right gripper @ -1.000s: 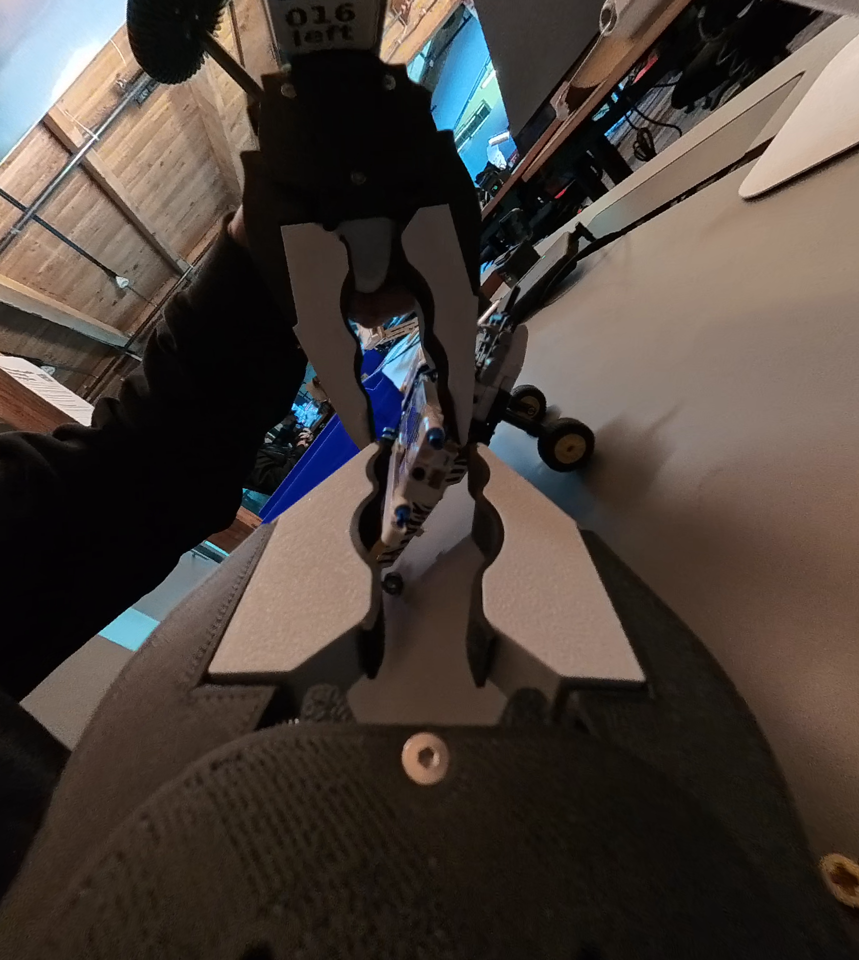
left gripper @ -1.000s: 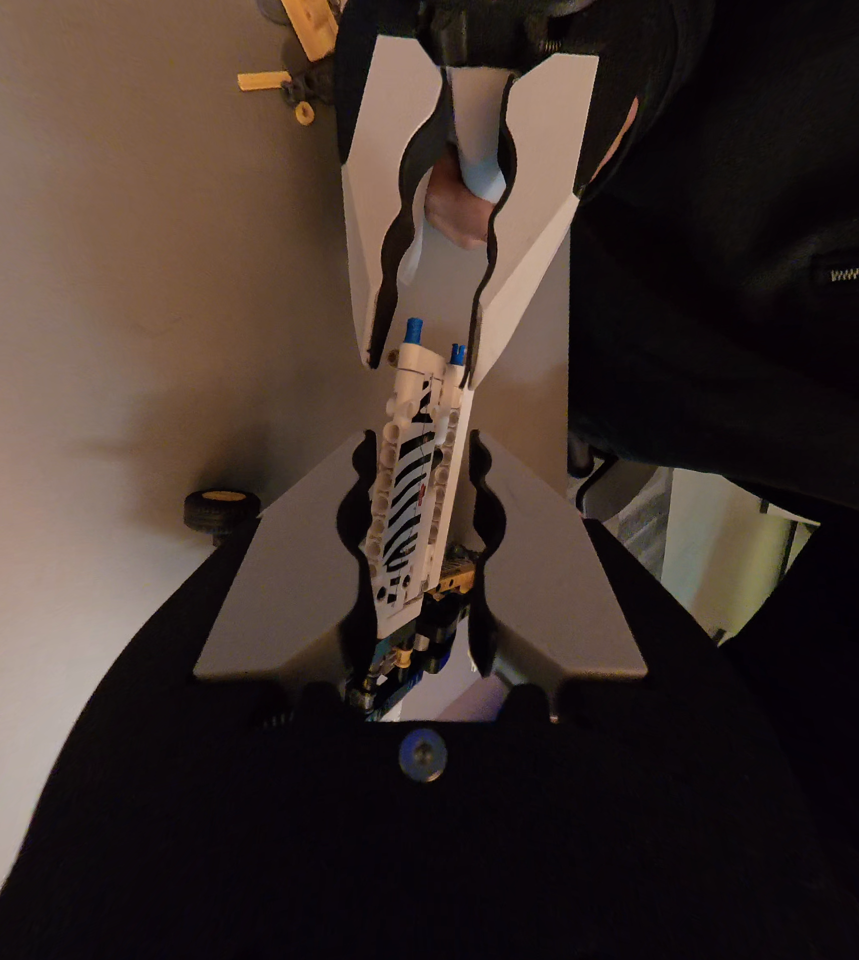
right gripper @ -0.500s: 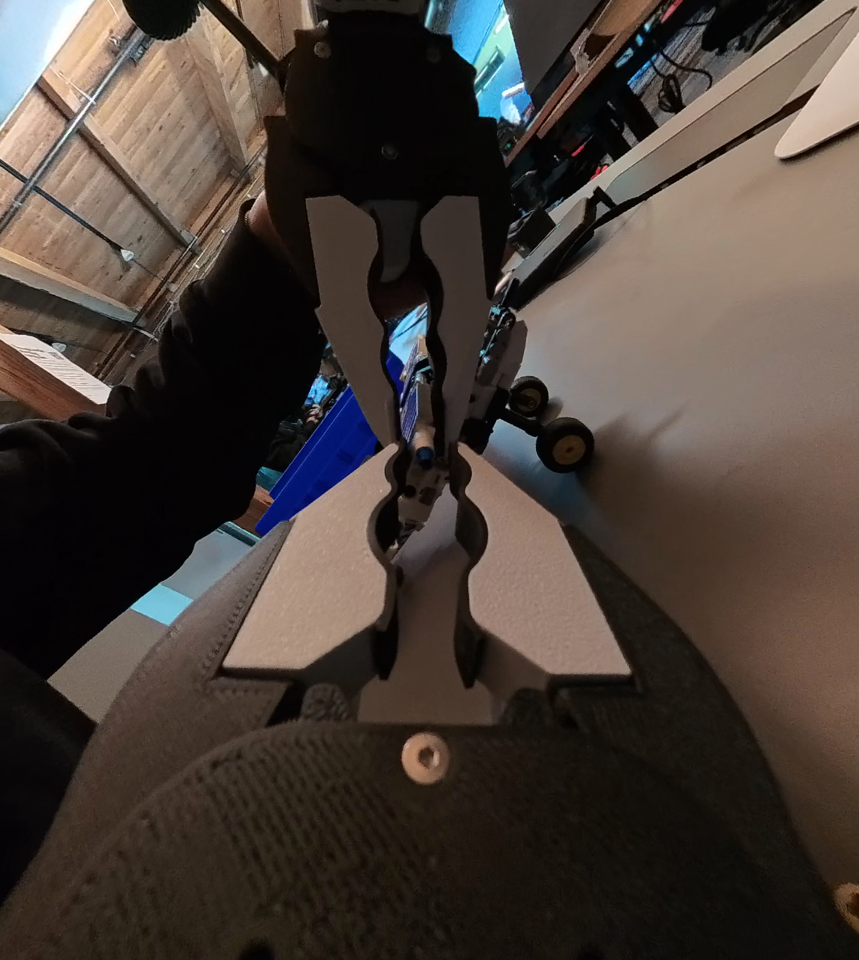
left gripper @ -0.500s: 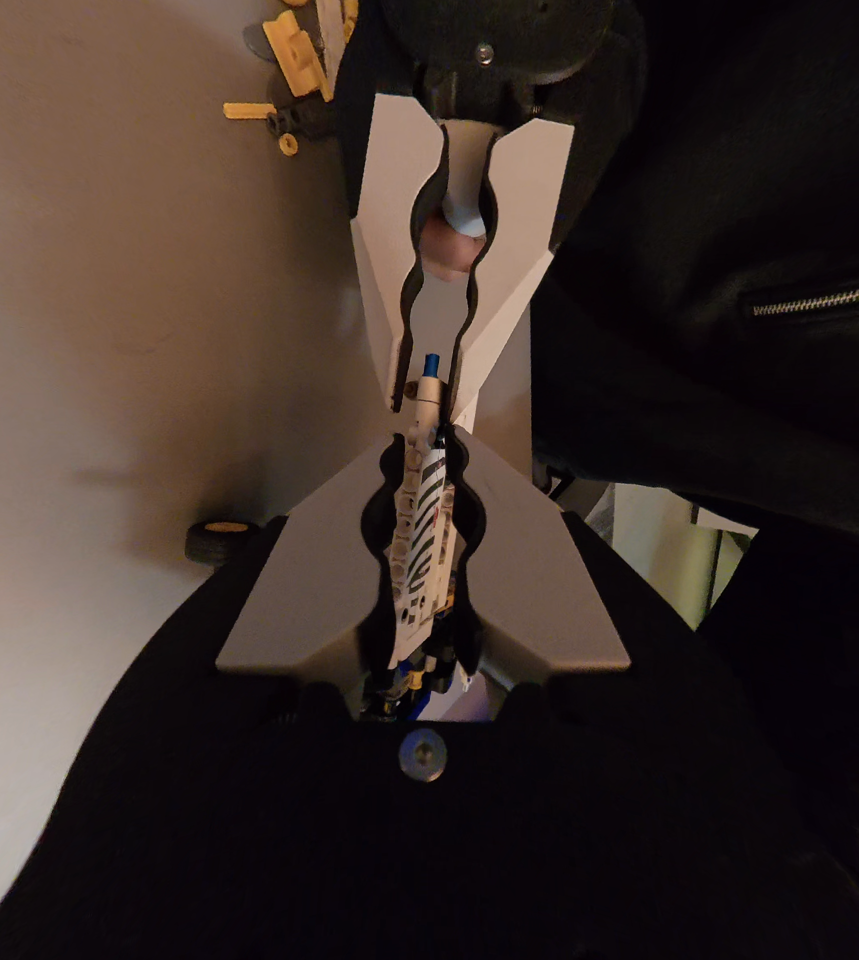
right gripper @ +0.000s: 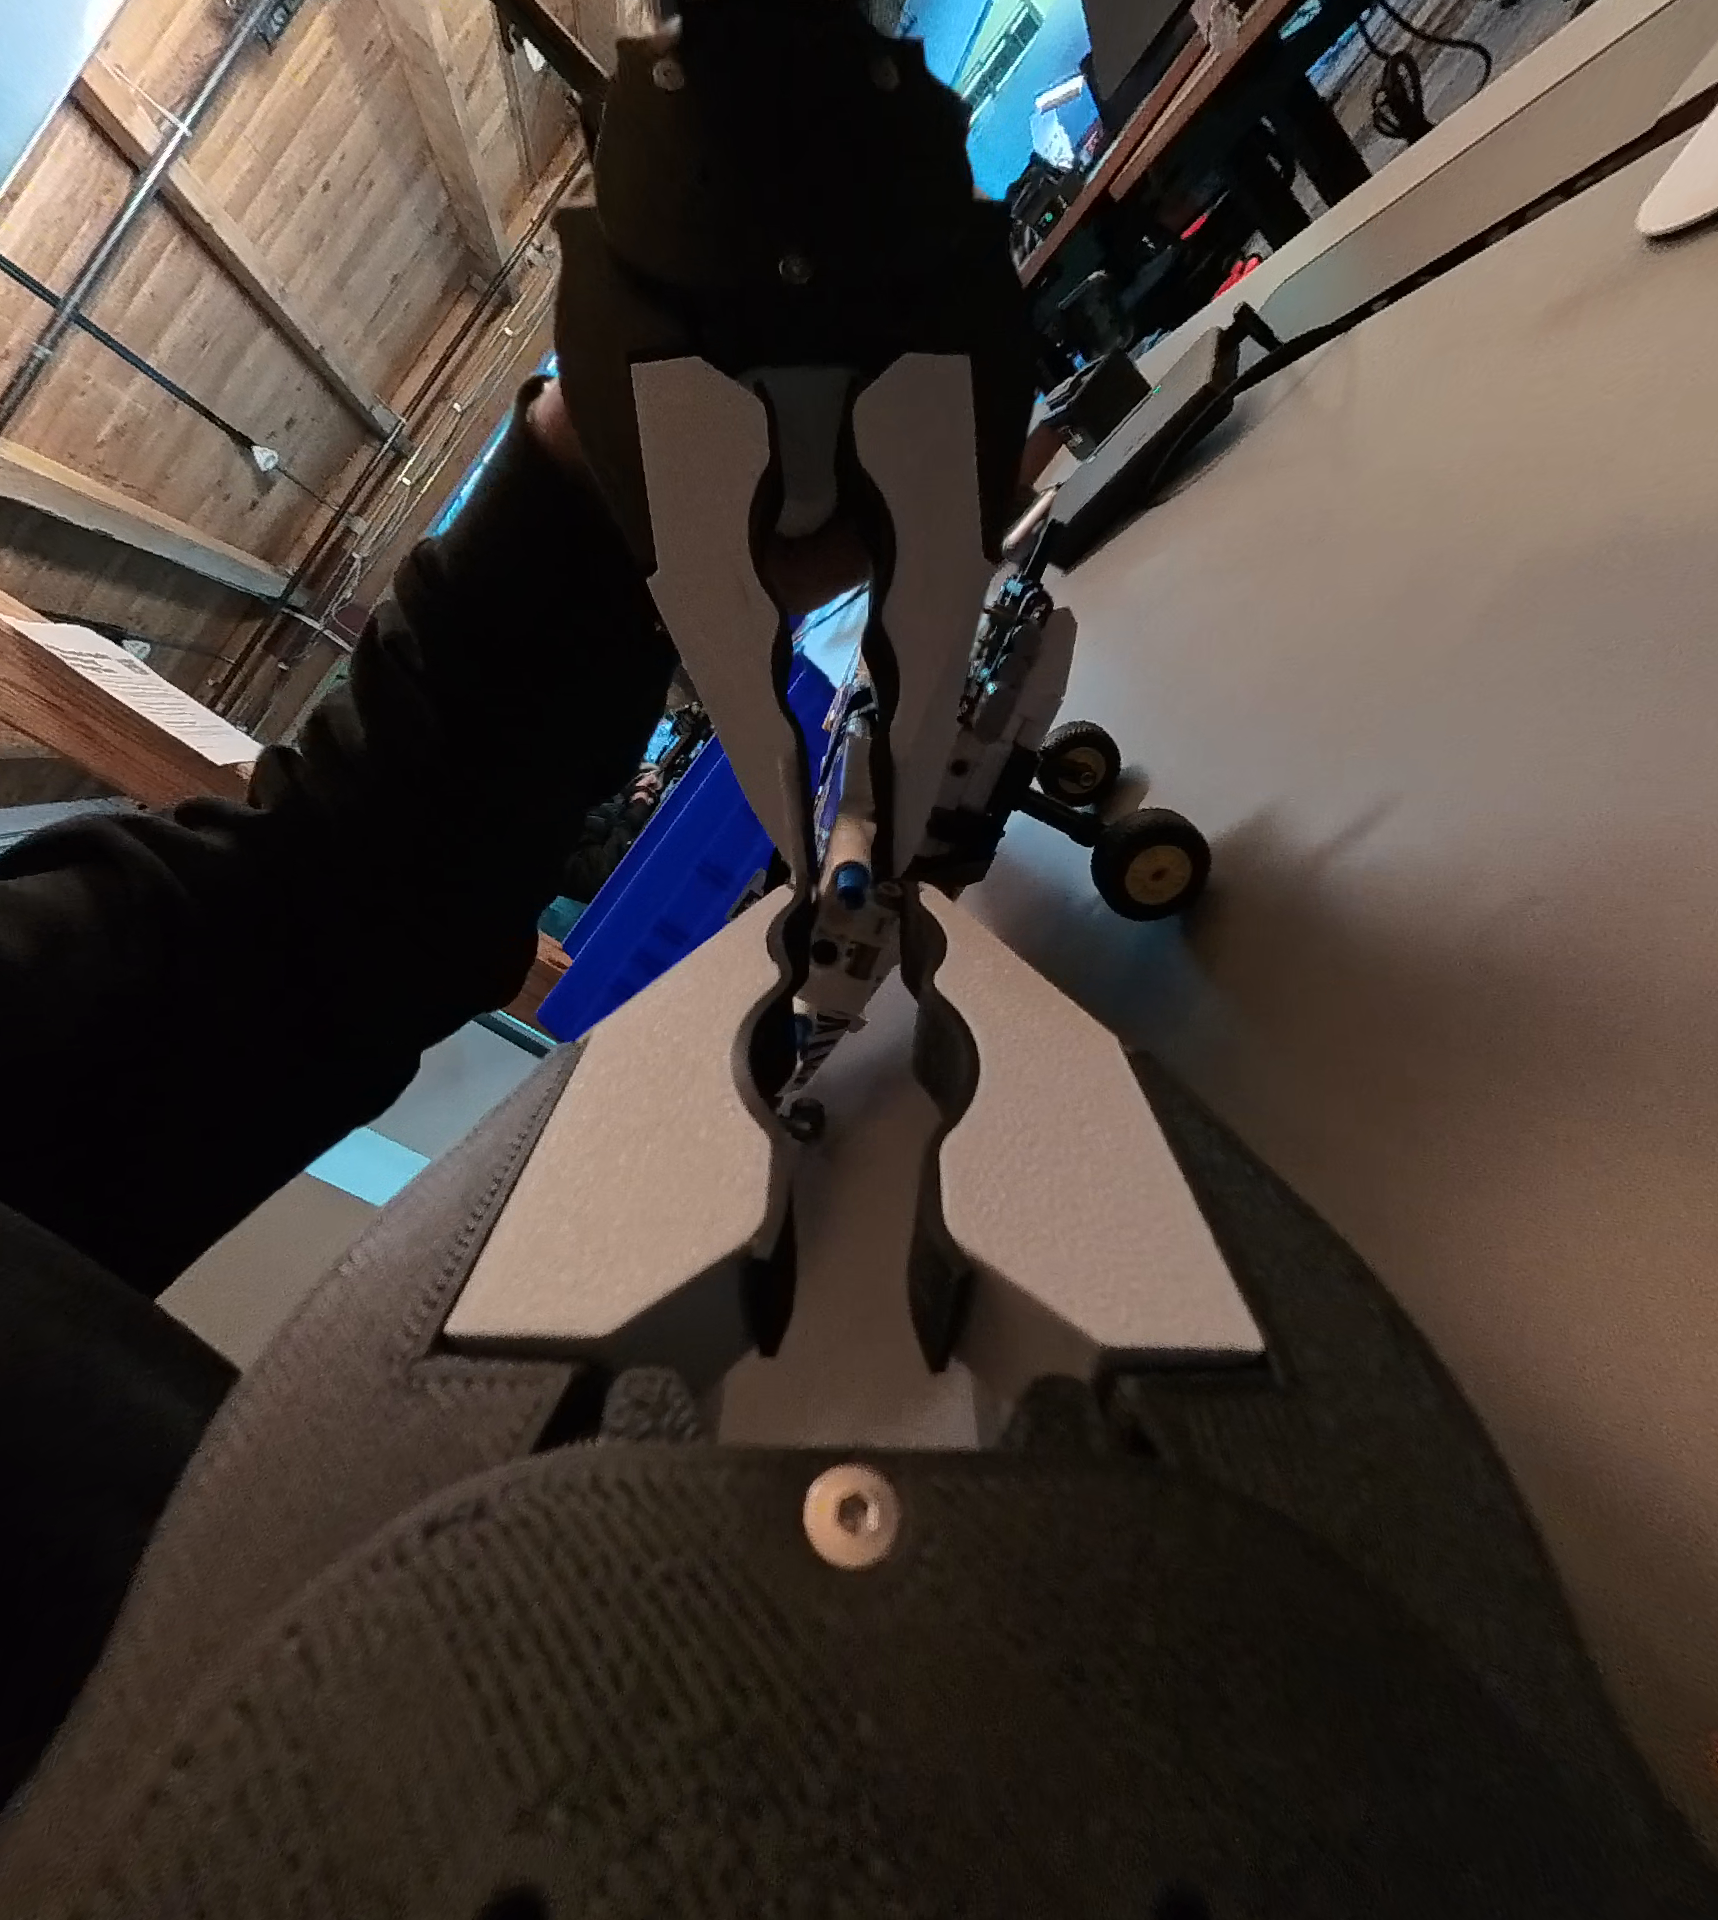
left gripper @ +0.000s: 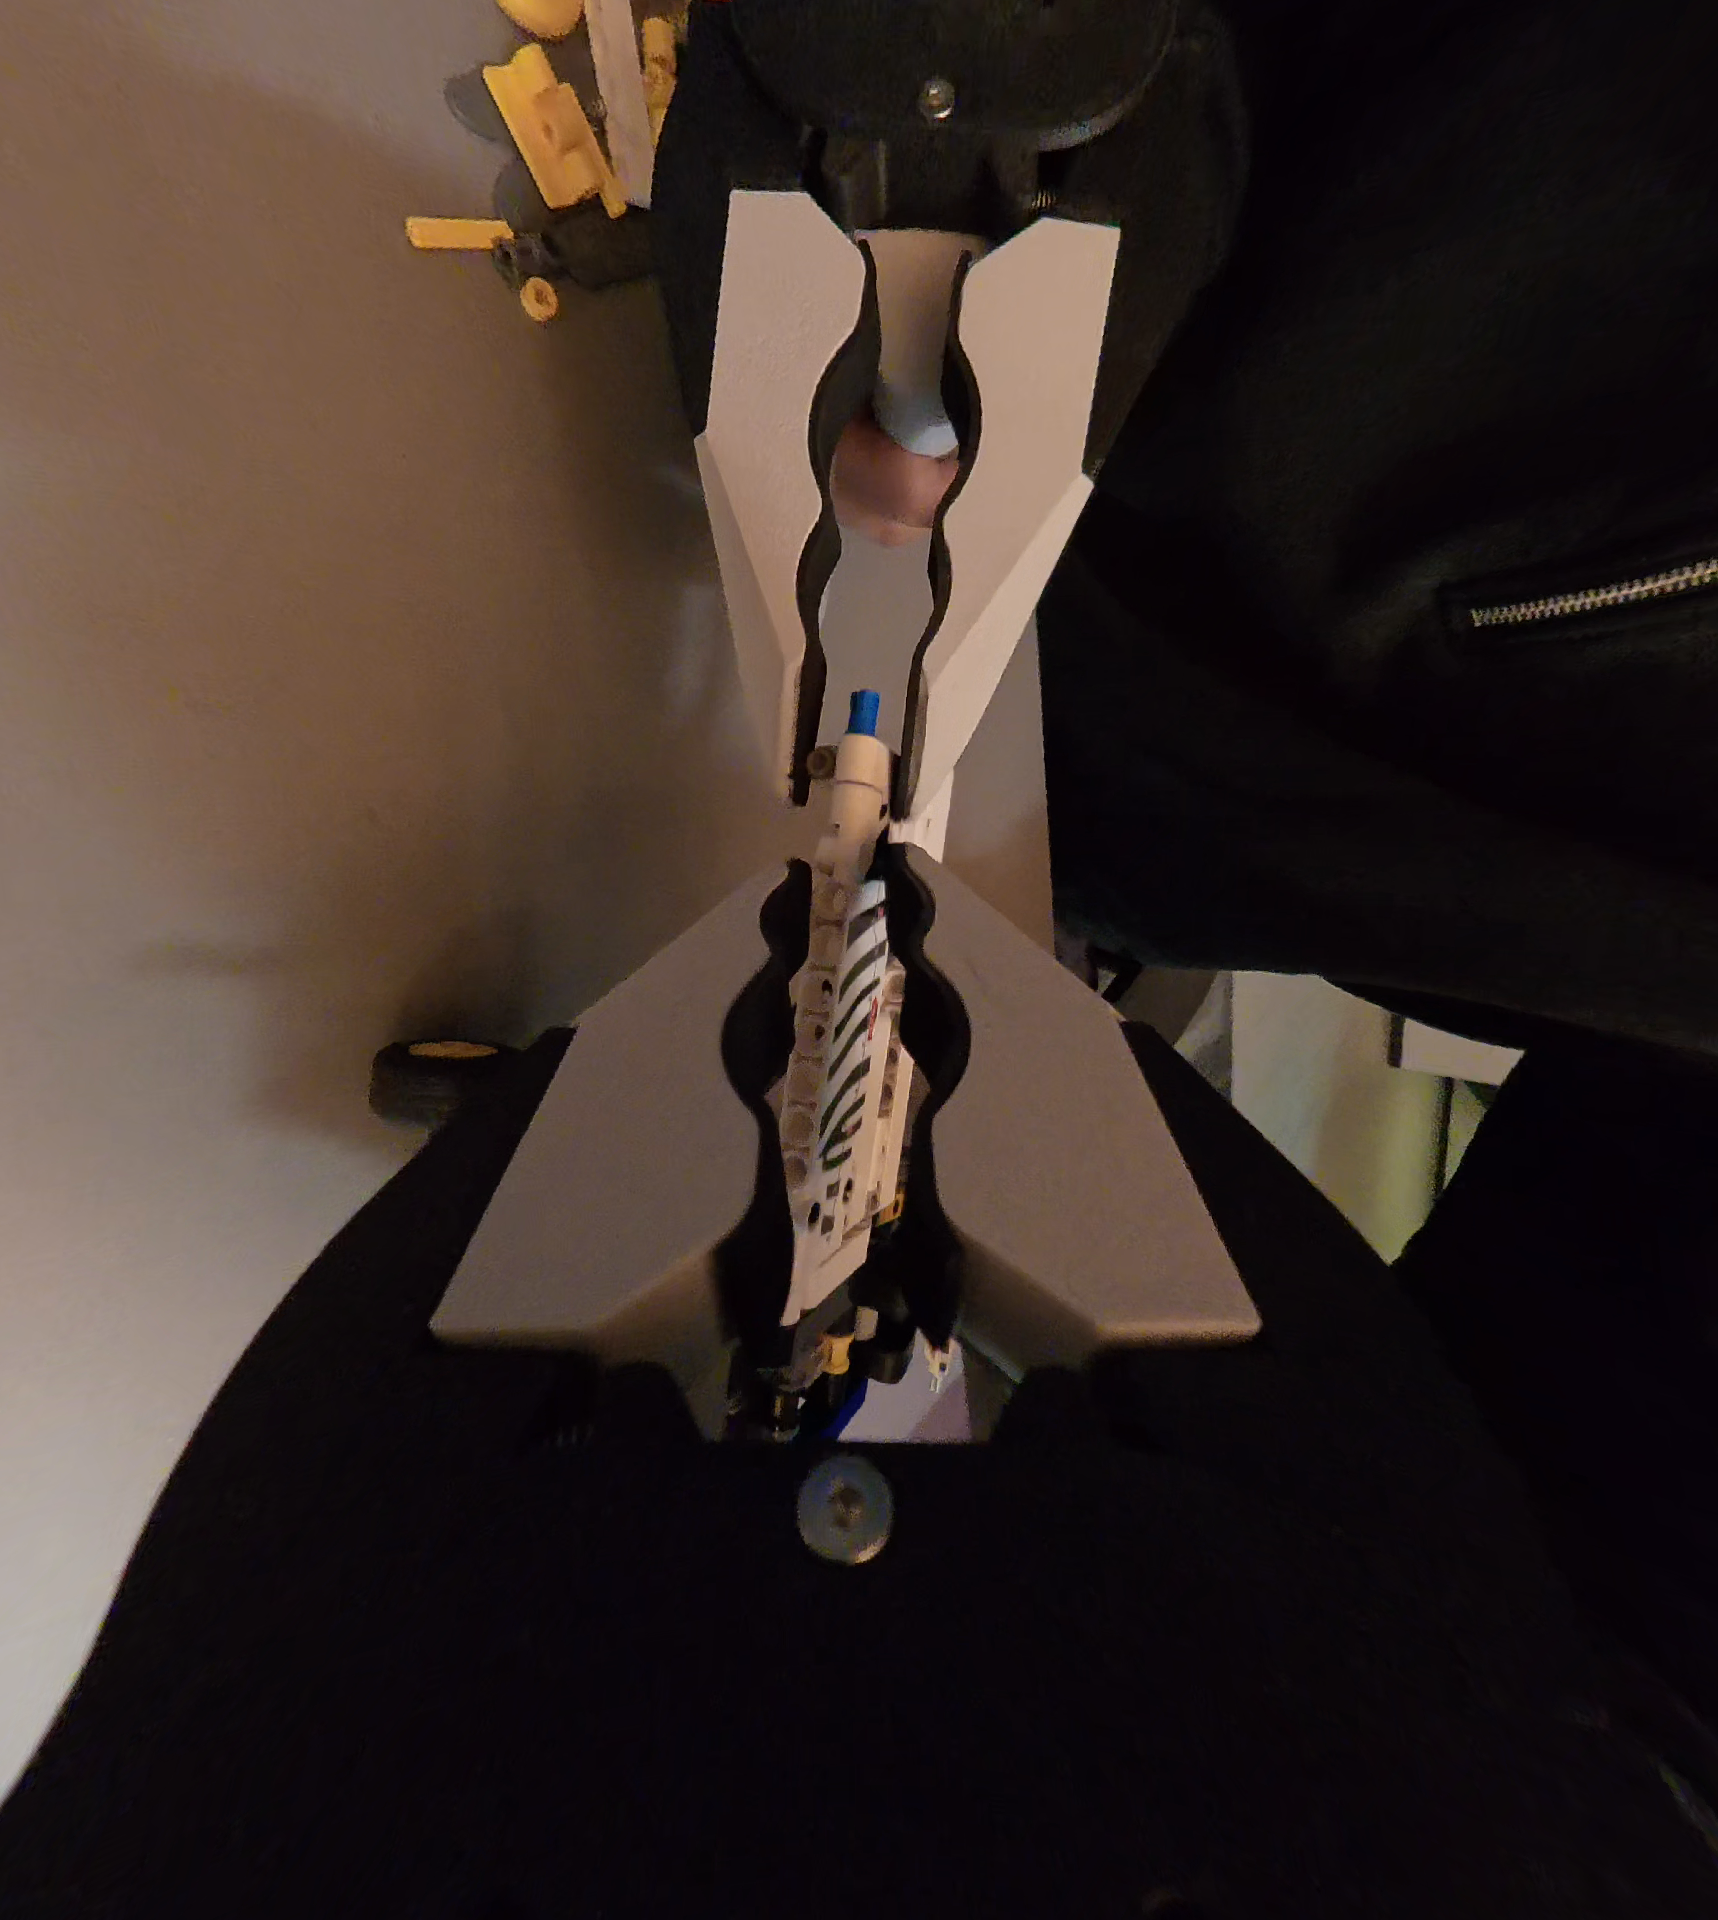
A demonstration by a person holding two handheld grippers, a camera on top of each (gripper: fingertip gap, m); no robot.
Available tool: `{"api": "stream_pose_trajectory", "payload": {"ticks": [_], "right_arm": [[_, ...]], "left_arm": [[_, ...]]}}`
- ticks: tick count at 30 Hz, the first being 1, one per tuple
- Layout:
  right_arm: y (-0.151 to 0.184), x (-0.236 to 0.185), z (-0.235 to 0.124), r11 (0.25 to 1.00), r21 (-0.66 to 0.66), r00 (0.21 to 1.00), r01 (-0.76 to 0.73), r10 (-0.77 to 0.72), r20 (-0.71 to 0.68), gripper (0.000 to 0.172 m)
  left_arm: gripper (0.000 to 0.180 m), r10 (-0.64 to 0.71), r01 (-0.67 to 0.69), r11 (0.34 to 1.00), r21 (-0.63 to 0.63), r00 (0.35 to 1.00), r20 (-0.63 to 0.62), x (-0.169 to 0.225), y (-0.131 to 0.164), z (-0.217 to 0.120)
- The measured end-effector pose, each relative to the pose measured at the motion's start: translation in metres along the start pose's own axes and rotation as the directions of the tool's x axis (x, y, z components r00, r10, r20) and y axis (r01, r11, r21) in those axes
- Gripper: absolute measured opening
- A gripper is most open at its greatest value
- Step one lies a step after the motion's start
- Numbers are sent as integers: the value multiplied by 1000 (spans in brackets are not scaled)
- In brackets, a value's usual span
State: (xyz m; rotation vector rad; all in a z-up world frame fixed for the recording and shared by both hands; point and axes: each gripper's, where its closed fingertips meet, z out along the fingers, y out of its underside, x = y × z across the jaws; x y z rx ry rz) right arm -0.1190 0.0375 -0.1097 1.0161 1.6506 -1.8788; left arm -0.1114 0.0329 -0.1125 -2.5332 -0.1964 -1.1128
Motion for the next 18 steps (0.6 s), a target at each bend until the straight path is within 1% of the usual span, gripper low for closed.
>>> {"api": "stream_pose_trajectory", "payload": {"ticks": [5, 12, 18], "right_arm": [[2, -1, -3, 999, 5, 999, -35, 35, 8, 15], [8, -1, -7, 999, -18, 999, -34, 34, -5, 14], [15, 1, -13, 999, -34, 1000, 1, -1, -24, 15]], "left_arm": [[11, 40, -41, 997, 69, 999, 7, -2, 6, -6], [10, 96, -97, 993, 63, 995, 15, 1, 9, -1], [10, 103, -102, 989, 104, 995, -3, 2, 8, 0]]}}
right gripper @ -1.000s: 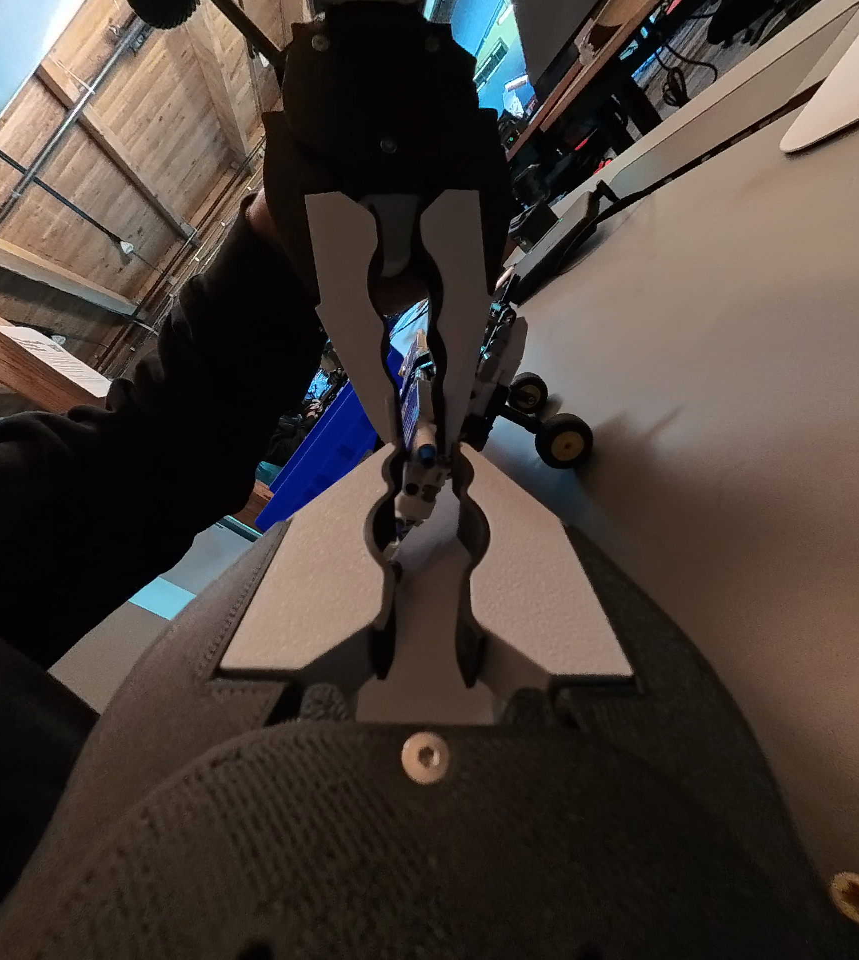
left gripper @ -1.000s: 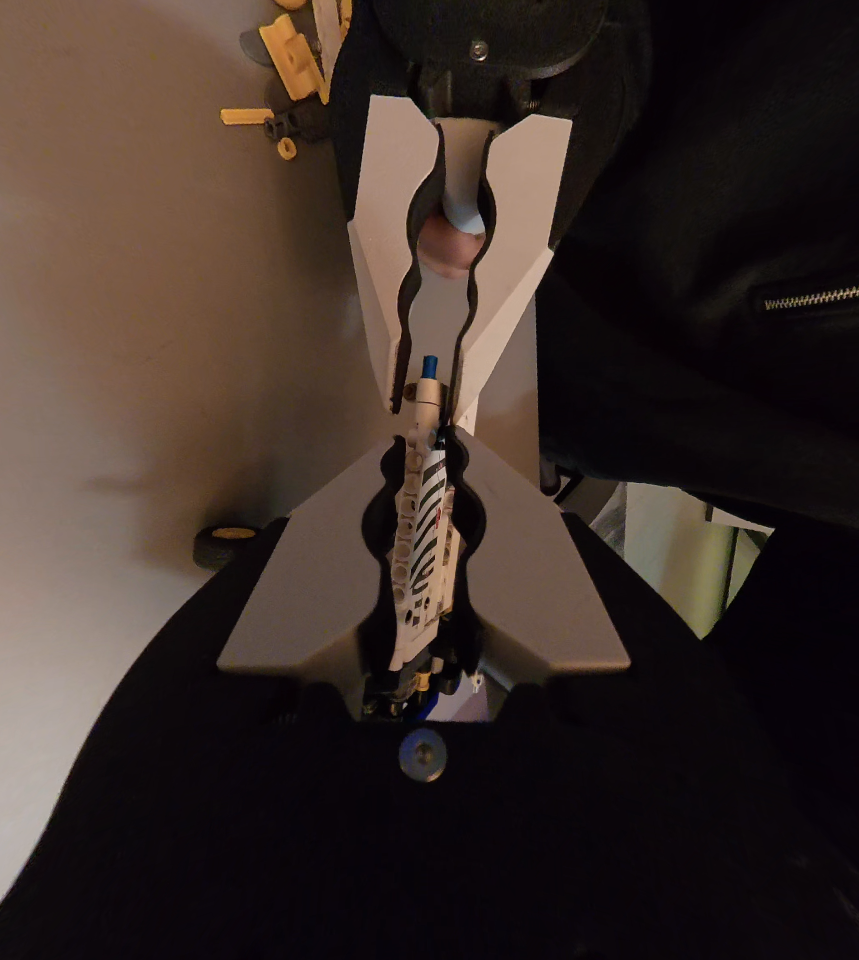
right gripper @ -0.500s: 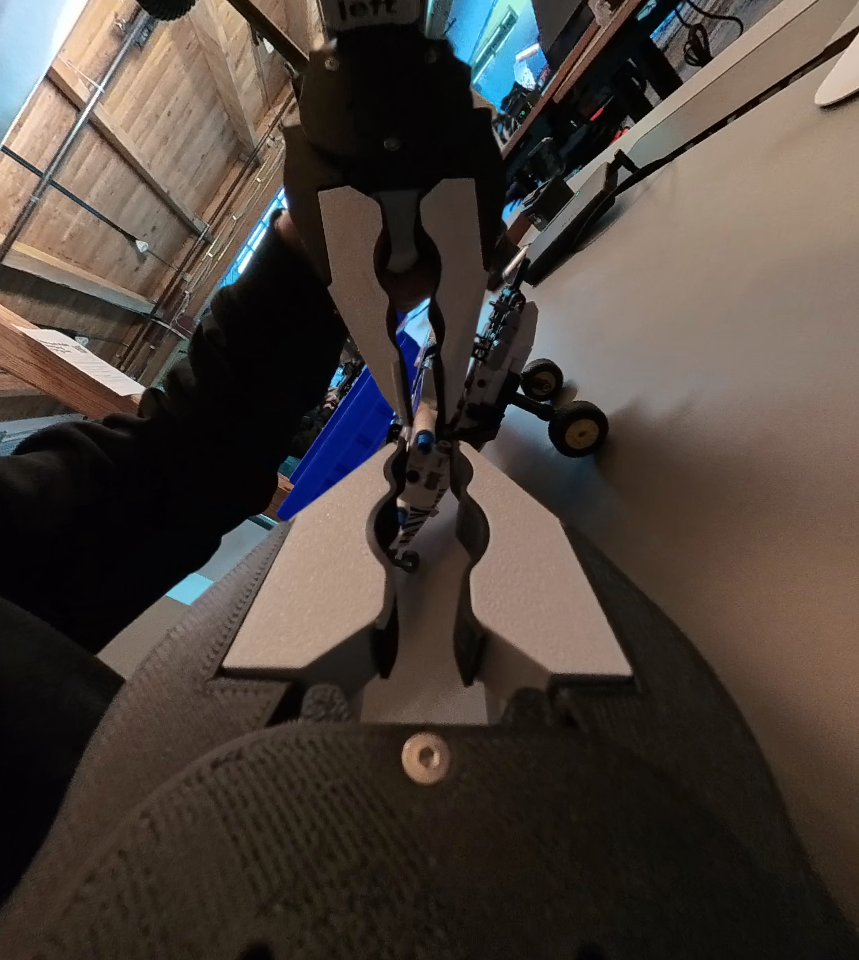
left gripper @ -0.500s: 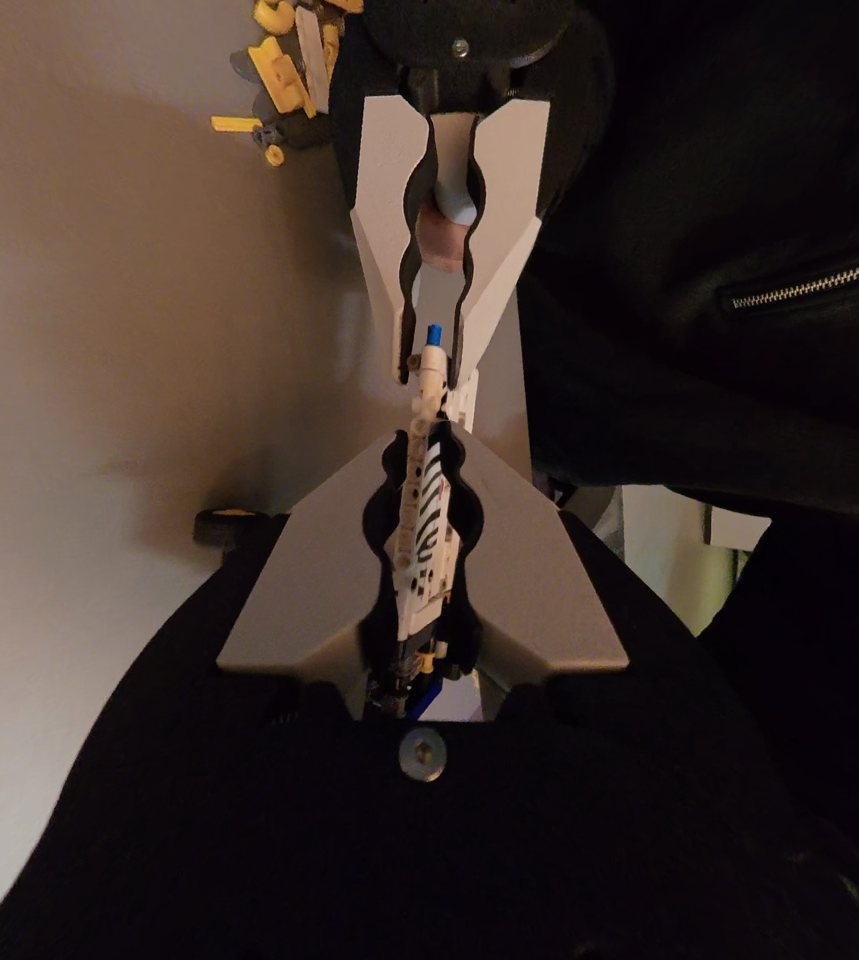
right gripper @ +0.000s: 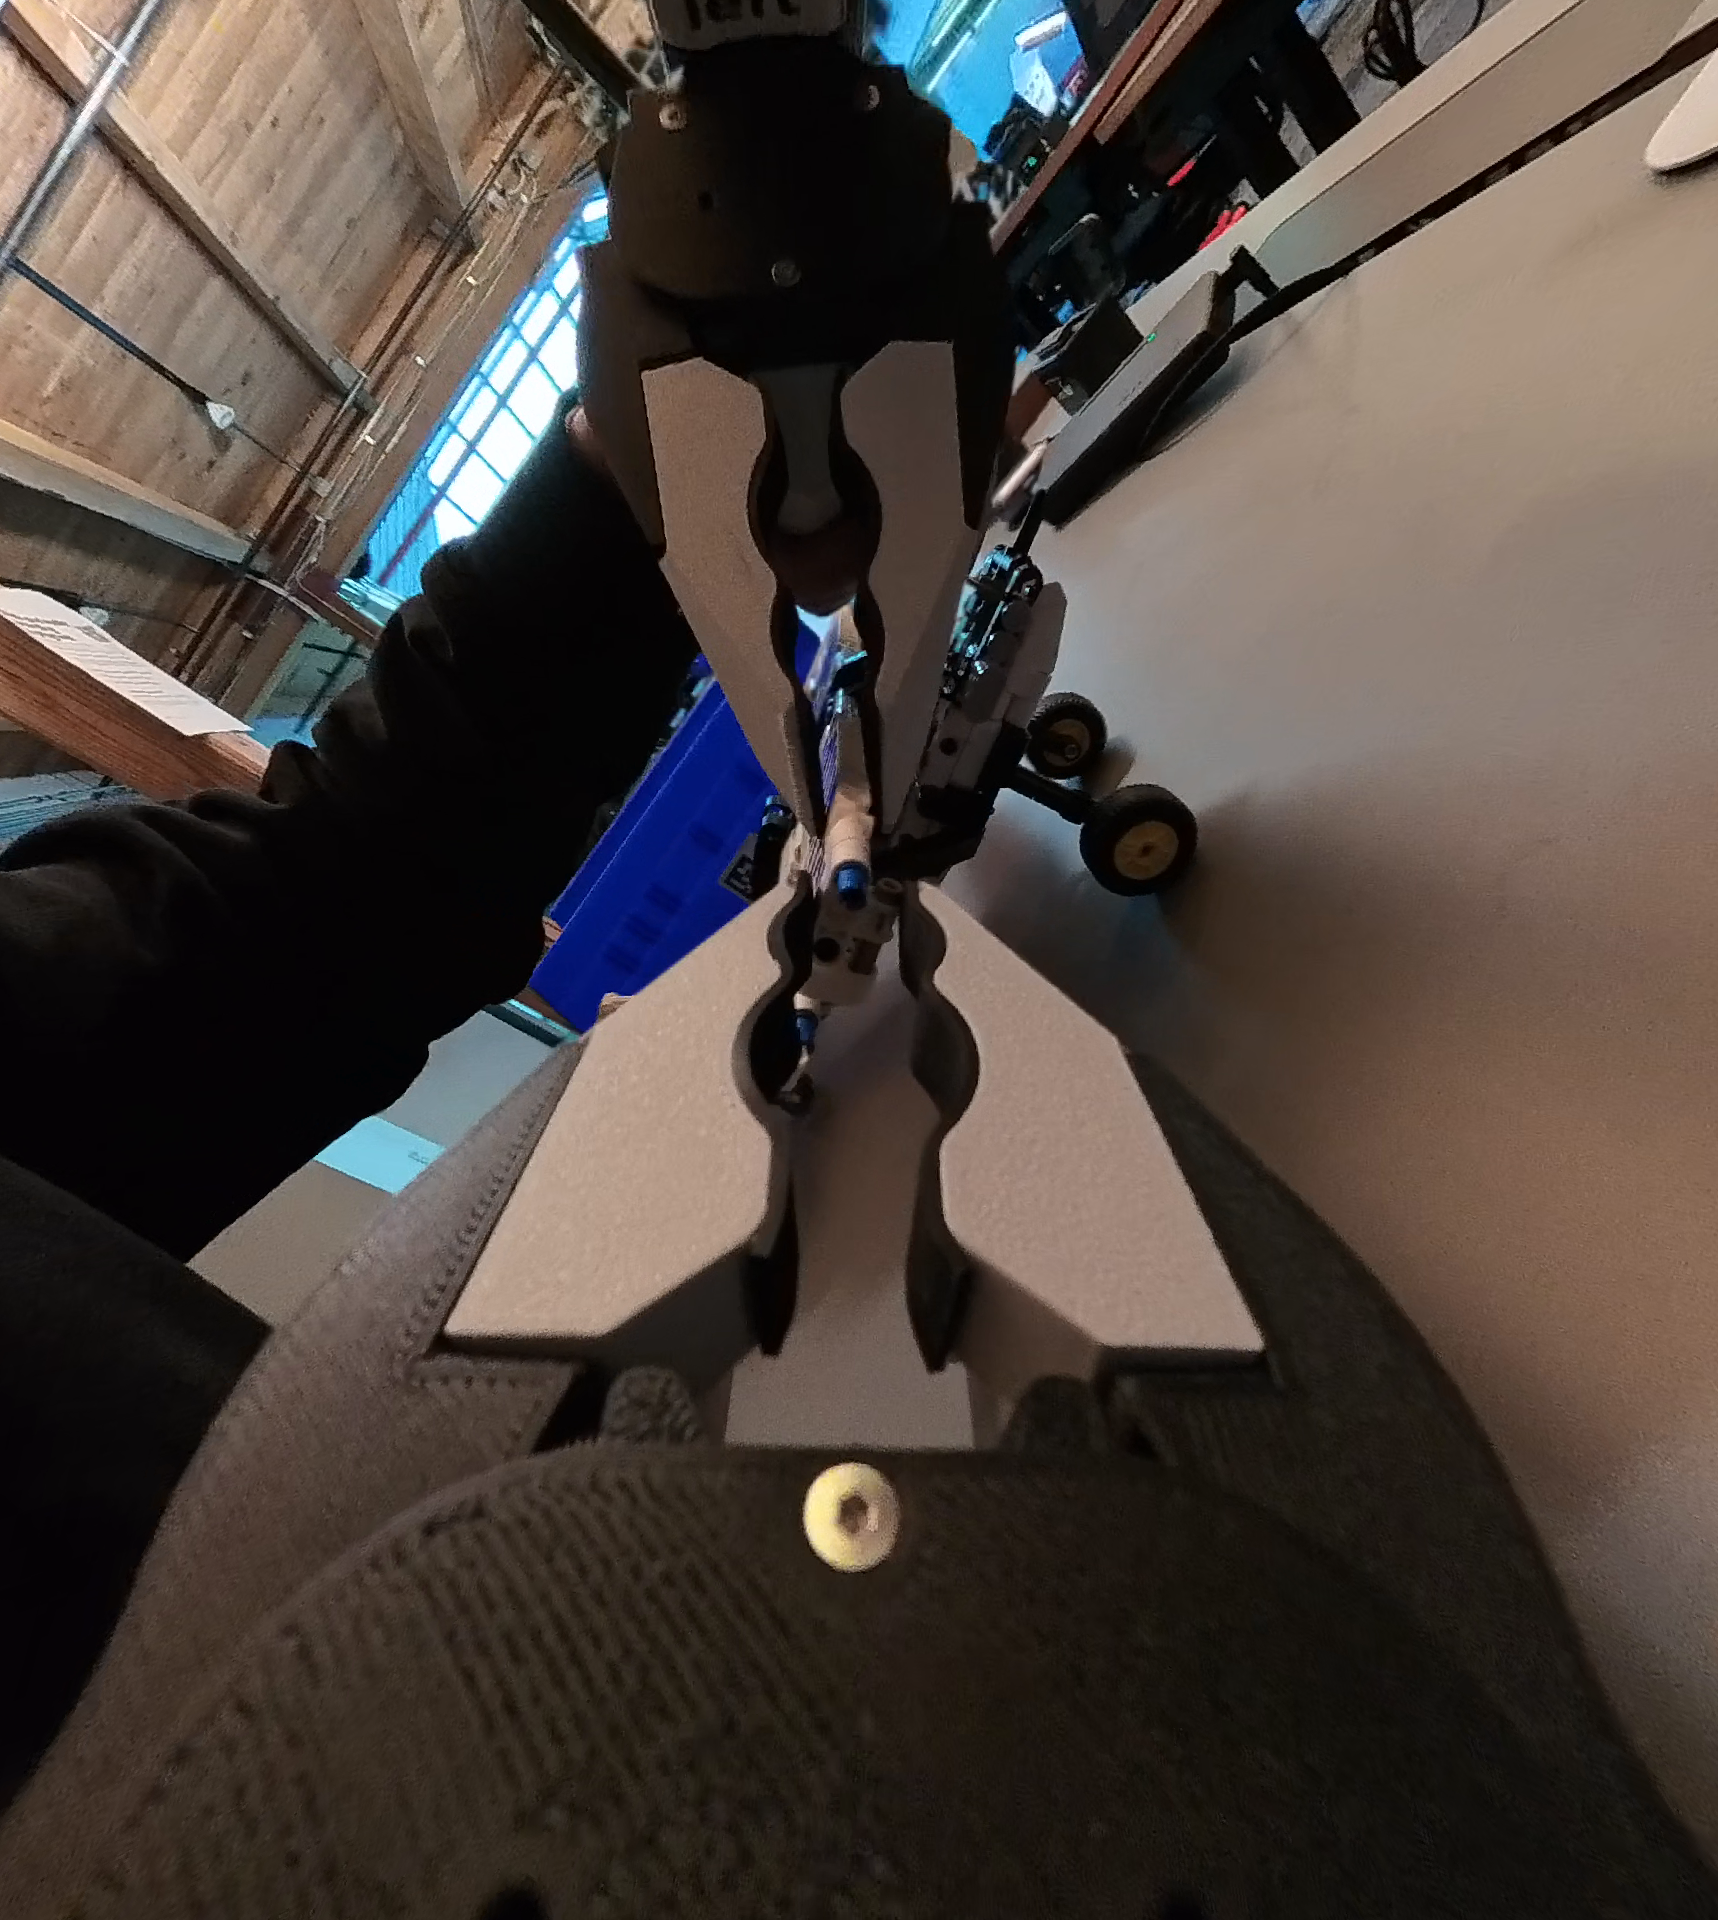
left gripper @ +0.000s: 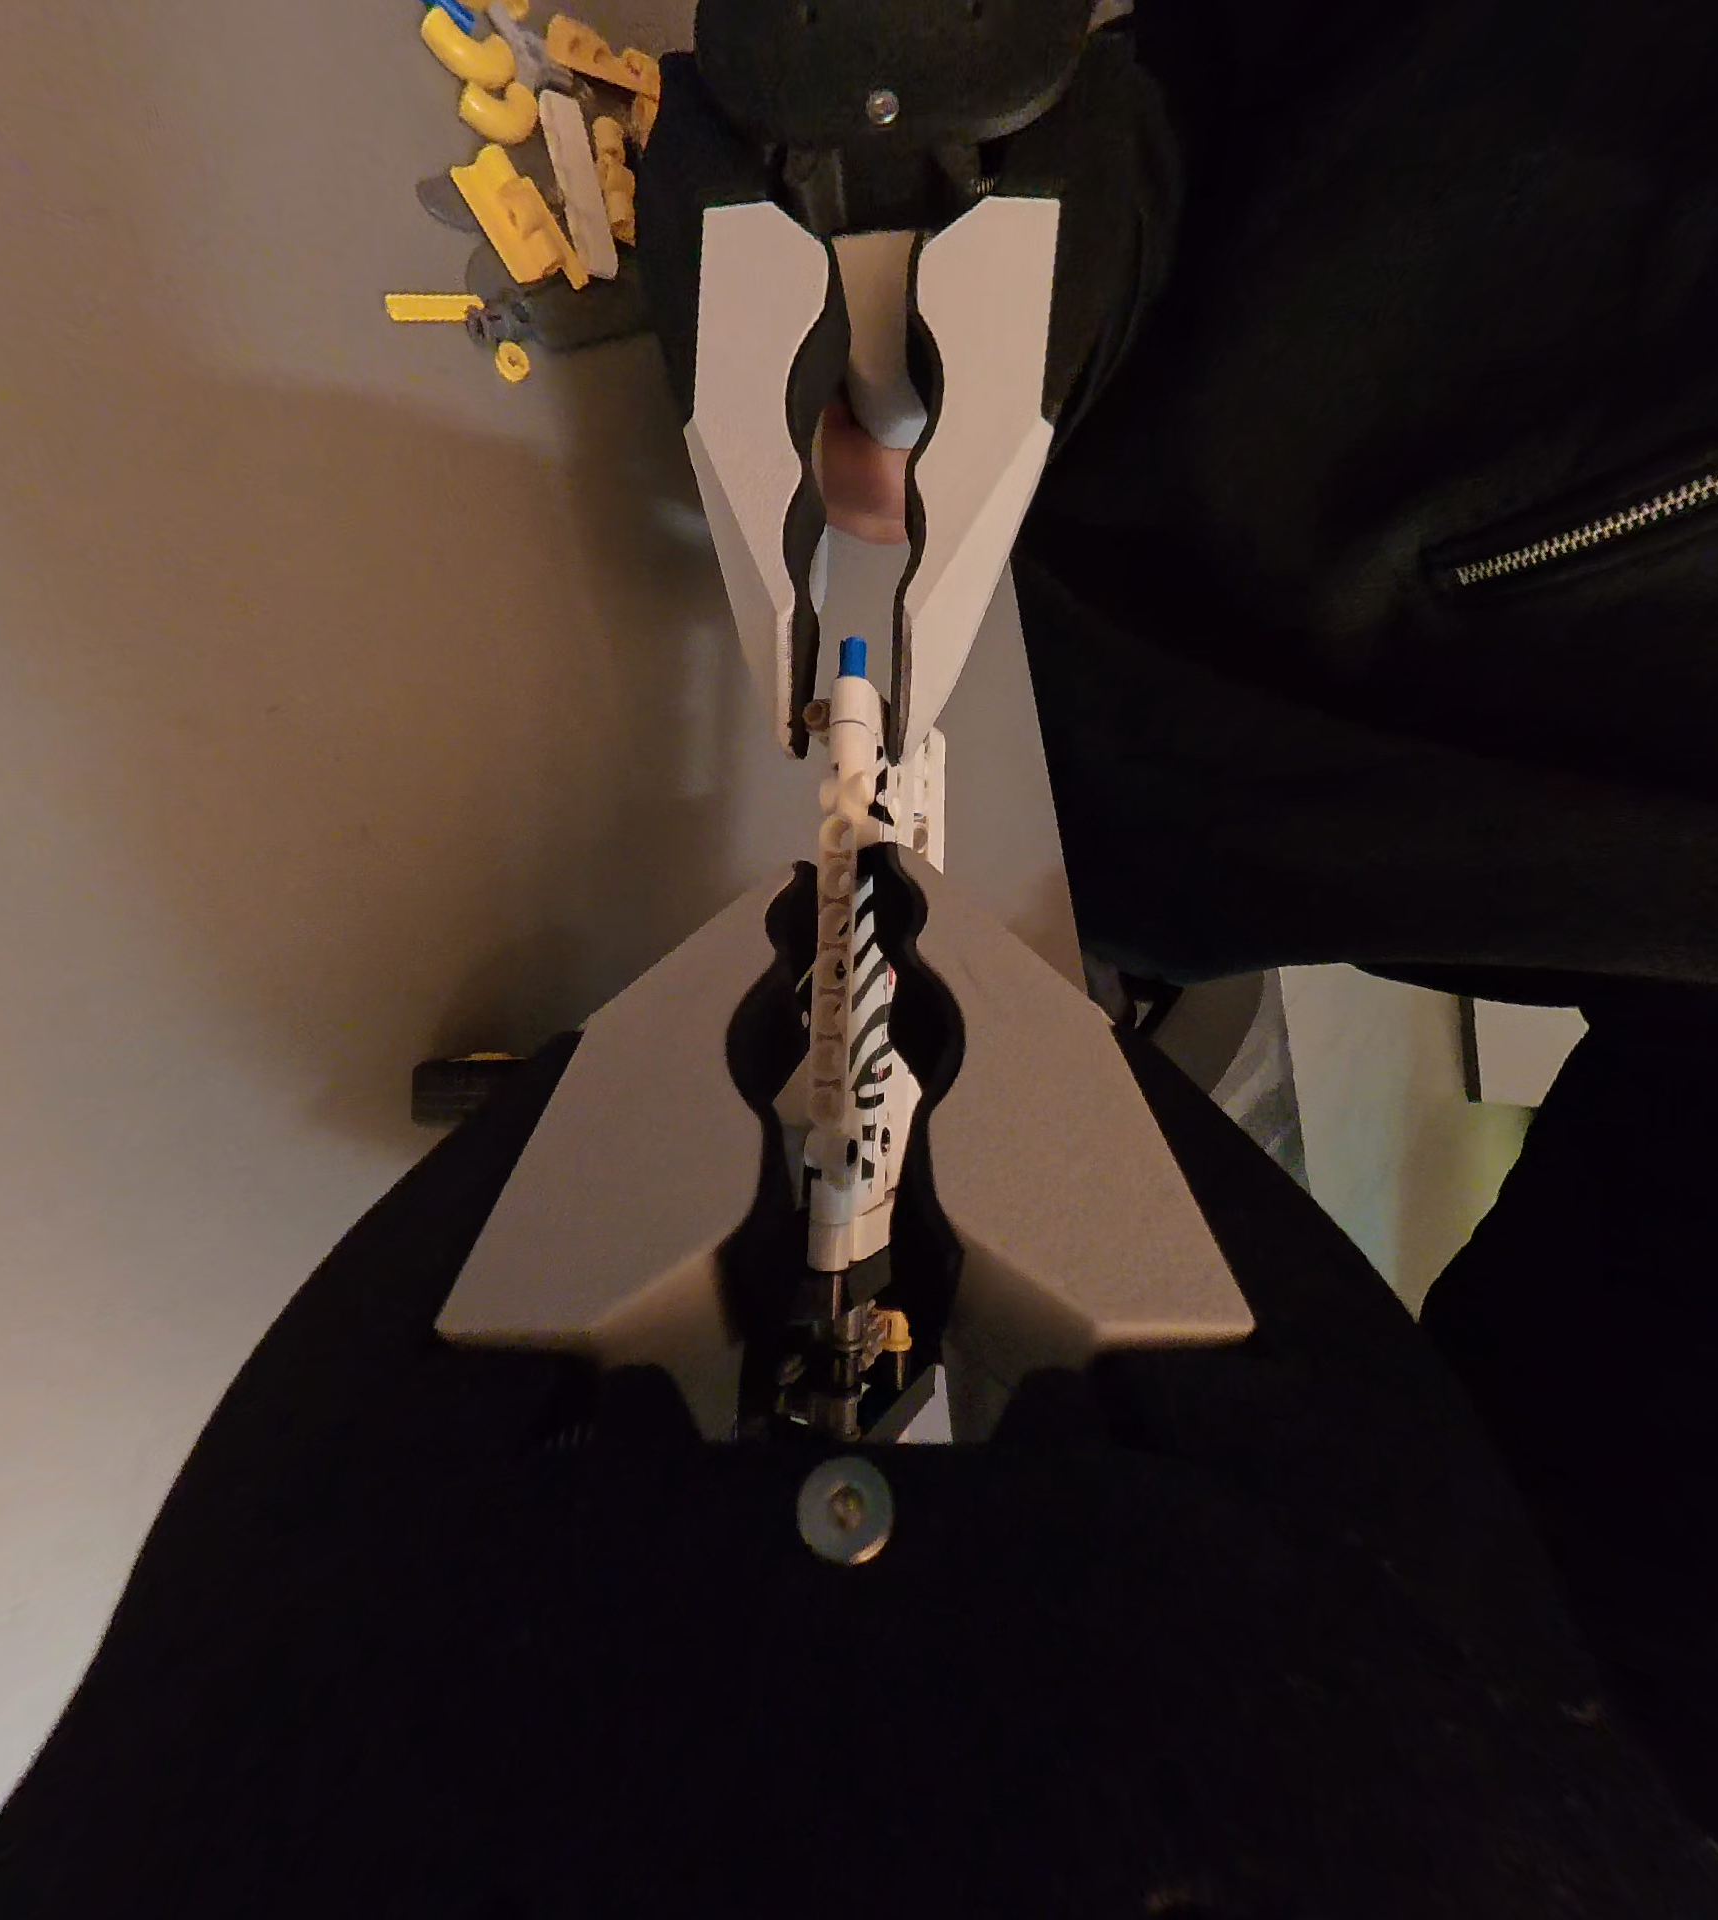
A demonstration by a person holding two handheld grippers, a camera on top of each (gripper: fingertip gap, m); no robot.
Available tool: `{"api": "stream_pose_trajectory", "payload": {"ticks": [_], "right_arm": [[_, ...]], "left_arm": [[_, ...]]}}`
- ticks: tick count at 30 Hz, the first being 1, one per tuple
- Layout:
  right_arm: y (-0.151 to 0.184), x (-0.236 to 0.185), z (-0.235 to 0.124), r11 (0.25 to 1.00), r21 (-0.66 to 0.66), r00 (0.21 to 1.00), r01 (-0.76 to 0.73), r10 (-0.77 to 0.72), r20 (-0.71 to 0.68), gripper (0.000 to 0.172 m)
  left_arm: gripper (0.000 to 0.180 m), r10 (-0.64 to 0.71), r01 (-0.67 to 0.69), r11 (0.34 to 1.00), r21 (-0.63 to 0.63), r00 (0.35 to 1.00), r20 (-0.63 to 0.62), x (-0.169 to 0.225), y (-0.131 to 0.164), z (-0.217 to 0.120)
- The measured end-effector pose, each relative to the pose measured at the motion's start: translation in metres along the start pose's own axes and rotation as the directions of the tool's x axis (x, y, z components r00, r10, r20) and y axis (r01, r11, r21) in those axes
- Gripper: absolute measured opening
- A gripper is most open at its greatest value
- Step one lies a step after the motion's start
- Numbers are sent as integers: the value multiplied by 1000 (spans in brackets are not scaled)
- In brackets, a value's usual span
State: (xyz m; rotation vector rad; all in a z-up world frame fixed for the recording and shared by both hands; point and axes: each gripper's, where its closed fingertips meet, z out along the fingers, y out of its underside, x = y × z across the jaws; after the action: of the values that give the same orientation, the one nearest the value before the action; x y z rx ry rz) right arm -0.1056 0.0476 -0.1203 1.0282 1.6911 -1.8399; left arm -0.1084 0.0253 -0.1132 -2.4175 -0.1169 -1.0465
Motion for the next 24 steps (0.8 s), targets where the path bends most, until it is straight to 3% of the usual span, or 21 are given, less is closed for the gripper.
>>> {"api": "stream_pose_trajectory", "payload": {"ticks": [6, 10, 12, 14, 16, 20, 22, 24], "right_arm": [[9, 1, -6, 1000, 7, 1000, -4, 4, 15, 14], [12, -2, -13, 958, -59, 948, 281, -287, -138, 15], [5, -5, -25, 976, -7, 969, 216, -215, -118, 0], [-8, 9, -52, 991, 70, 986, 113, -104, -132, 0], [-7, 18, -59, 986, 48, 968, 162, -149, -202, 0], [-10, -2, -36, 961, 27, 948, 276, -268, -170, 0], [-19, -5, -33, 928, 24, 916, 372, -363, -168, 20], [-20, -8, -26, 904, -8, 895, 428, -425, -133, 27]], "left_arm": [[10, -6, 6, 1000, 22, 1000, -11, 3, 2, 3], [10, -4, 5, 1000, 22, 1000, -12, 5, 3, 4], [10, -15, 15, 1000, 11, 1000, 16, 0, 7, 2], [8, -53, 52, 999, 12, 995, 89, -14, 18, -17], [8, -64, 61, 997, 49, 996, 59, -7, 19, -25], [7, -89, 89, 996, -7, 996, 4, -4, 17, -6], [7, -88, 89, 996, -17, 996, 7, -4, 16, -1], [7, -89, 90, 996, -18, 996, 11, -4, 15, 1]]}}
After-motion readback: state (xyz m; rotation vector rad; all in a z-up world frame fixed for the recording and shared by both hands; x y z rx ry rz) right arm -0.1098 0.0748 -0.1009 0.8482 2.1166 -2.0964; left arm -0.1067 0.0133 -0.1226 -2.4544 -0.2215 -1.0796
